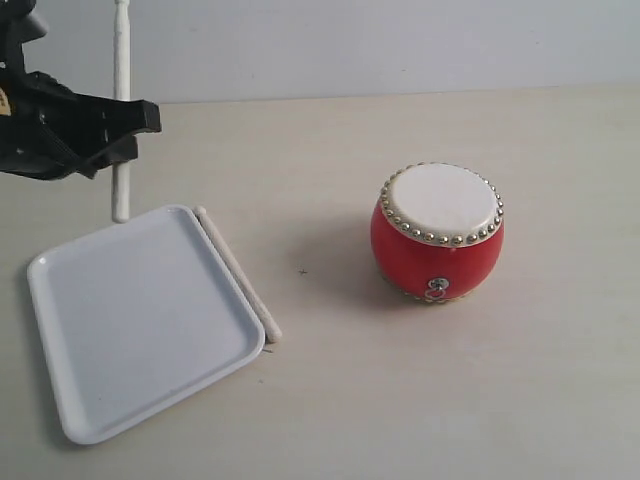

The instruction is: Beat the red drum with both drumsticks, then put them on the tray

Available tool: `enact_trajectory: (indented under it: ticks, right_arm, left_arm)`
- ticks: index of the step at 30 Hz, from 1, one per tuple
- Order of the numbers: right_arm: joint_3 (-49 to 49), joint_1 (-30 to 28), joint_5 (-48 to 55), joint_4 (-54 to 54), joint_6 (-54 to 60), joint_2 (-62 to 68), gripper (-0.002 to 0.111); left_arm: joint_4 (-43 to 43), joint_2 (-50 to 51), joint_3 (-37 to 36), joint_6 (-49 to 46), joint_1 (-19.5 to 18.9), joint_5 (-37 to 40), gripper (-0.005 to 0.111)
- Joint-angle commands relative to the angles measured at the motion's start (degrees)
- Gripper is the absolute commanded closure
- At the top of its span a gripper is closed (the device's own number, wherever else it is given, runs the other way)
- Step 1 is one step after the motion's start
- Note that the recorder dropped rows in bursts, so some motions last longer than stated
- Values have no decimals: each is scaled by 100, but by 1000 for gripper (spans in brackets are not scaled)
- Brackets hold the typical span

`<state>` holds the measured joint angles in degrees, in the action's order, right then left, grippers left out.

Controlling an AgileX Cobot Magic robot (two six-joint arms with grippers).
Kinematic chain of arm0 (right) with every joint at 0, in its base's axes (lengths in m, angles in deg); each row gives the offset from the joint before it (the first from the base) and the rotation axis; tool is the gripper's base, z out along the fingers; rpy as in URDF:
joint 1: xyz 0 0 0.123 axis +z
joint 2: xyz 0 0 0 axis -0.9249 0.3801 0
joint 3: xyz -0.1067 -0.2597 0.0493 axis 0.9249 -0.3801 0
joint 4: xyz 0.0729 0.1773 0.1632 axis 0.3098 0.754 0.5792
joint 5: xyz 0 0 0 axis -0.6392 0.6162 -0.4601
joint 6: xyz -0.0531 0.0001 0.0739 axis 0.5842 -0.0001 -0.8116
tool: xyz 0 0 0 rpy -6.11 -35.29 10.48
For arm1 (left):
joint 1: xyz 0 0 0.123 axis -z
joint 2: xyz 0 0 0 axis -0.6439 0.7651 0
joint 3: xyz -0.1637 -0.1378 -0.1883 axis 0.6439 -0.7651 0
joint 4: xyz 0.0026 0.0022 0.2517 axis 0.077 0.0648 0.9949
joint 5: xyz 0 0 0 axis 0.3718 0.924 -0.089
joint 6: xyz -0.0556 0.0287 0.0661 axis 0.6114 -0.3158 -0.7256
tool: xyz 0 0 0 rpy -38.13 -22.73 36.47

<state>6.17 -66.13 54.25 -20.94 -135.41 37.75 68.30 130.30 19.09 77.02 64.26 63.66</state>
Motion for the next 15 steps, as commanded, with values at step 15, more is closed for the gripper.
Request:
enact_trajectory:
  ticks: [15]
  right_arm:
    - [3663, 1050, 486, -4465, -1032, 4659, 108]
  left_arm:
    - [-137, -539, 131, -1126, -152, 1690, 107]
